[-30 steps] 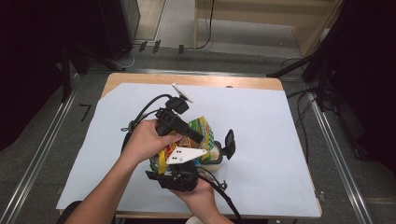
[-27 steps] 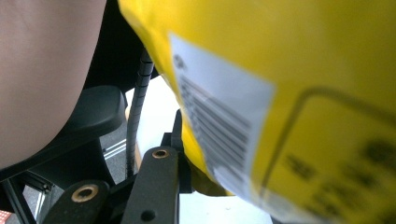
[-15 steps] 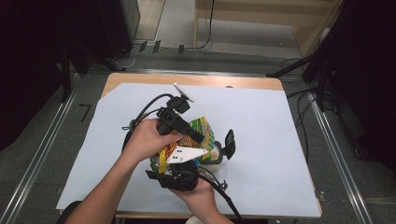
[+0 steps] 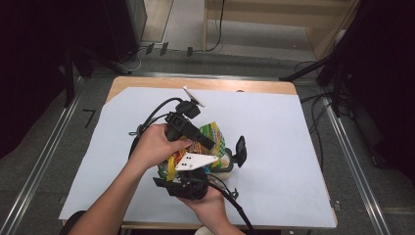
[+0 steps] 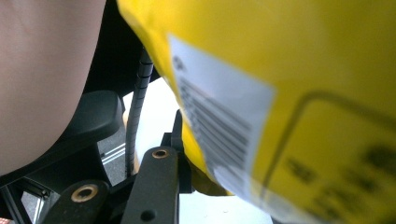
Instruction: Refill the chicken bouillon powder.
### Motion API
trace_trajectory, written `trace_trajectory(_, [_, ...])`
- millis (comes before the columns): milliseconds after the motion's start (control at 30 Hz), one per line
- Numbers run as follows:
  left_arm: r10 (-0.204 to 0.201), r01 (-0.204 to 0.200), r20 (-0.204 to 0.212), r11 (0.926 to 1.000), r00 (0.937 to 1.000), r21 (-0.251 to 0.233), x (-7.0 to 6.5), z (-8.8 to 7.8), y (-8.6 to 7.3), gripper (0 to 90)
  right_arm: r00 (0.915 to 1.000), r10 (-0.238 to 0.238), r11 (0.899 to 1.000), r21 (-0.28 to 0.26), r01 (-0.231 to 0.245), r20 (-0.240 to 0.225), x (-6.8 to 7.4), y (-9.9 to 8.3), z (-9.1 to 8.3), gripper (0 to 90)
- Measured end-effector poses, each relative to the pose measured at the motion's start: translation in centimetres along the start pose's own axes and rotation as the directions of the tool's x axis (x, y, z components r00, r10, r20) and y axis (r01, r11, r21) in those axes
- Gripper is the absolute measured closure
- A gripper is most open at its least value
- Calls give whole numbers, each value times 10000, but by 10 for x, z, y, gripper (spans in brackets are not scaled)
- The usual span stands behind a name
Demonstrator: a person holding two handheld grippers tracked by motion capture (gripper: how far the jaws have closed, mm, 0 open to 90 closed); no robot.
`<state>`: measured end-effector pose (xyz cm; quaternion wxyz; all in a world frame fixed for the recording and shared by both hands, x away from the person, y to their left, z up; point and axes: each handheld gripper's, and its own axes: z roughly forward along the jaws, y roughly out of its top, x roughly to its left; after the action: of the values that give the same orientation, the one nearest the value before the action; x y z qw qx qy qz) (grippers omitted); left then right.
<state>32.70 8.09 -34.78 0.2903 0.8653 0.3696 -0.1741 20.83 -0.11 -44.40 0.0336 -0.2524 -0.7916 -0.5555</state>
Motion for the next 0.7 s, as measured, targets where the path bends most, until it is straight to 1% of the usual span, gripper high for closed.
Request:
trace_trajectory(200, [58, -58, -73, 10000, 10000, 21, -2, -2, 0, 686, 9999, 126, 9999, -70, -126, -74, 1, 1, -1, 730])
trace_trajectory(333, [10, -10, -81, 10000, 10000, 3, -2, -2, 0, 686, 9997, 195, 9998, -63, -195, -123, 2, 2, -1, 729])
trace_trajectory(467, [118, -117, -226, 9999, 9997, 26, -5, -4, 0, 684, 9996, 224, 9997, -124, -226, -167, 3, 2, -1, 730])
trace_trajectory(533, [148, -148, -227, 9999, 9996, 0, -7, -4, 0, 679, 9994, 276, 9995, -160, -279, -187, 3, 3, -1, 730])
trace_trajectory(600, [193, -193, -237, 9998, 9995, 33, -6, -4, 0, 678, 9993, 309, 9993, -190, -312, -189, 4, 2, -1, 730])
trace_trajectory(700, [147, -146, -210, 9999, 9997, 52, -5, -3, 0, 682, 9992, 346, 9993, -144, -349, -201, 2, 2, 0, 730])
